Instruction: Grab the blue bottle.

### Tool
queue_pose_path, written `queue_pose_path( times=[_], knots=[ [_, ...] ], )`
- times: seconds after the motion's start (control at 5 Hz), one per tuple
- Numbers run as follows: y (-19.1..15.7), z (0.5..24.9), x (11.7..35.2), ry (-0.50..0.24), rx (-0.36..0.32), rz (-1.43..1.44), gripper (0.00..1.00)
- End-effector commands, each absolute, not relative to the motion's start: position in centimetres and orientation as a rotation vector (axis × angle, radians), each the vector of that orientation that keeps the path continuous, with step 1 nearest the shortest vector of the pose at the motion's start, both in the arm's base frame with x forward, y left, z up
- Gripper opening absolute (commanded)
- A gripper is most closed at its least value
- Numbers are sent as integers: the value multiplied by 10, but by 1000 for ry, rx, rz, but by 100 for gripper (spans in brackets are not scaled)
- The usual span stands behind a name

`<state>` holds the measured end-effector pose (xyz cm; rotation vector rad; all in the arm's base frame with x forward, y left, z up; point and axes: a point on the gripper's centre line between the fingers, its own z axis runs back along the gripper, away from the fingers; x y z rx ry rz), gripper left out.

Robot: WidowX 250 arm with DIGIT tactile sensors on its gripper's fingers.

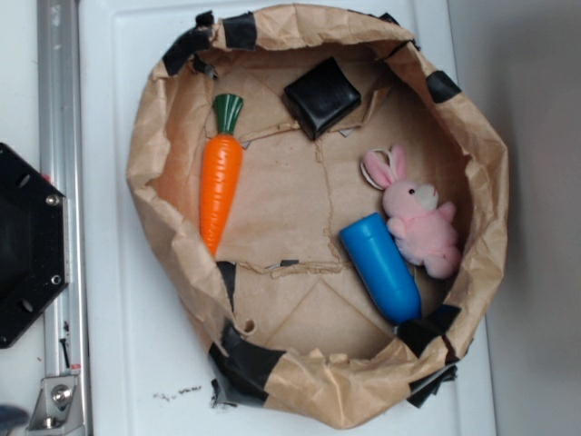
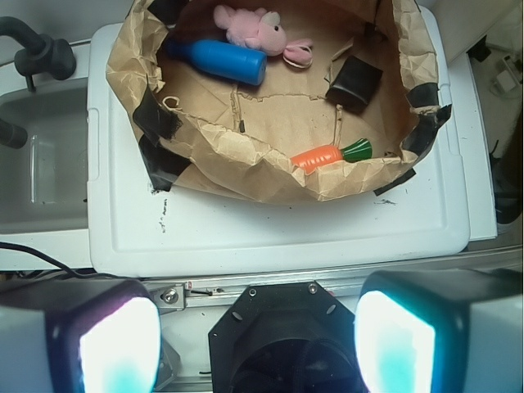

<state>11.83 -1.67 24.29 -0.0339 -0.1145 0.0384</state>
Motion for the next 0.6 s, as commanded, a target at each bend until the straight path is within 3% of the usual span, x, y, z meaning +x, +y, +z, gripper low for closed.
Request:
queue_pose_path(
  times=[0.0,0.2,0.4],
  knots=[
    [-17,243,118,-115,-34,38,100],
    [21,204,168,-363,-42,-51,100],
    [38,186,218,-499,-43,-92,100]
  ],
)
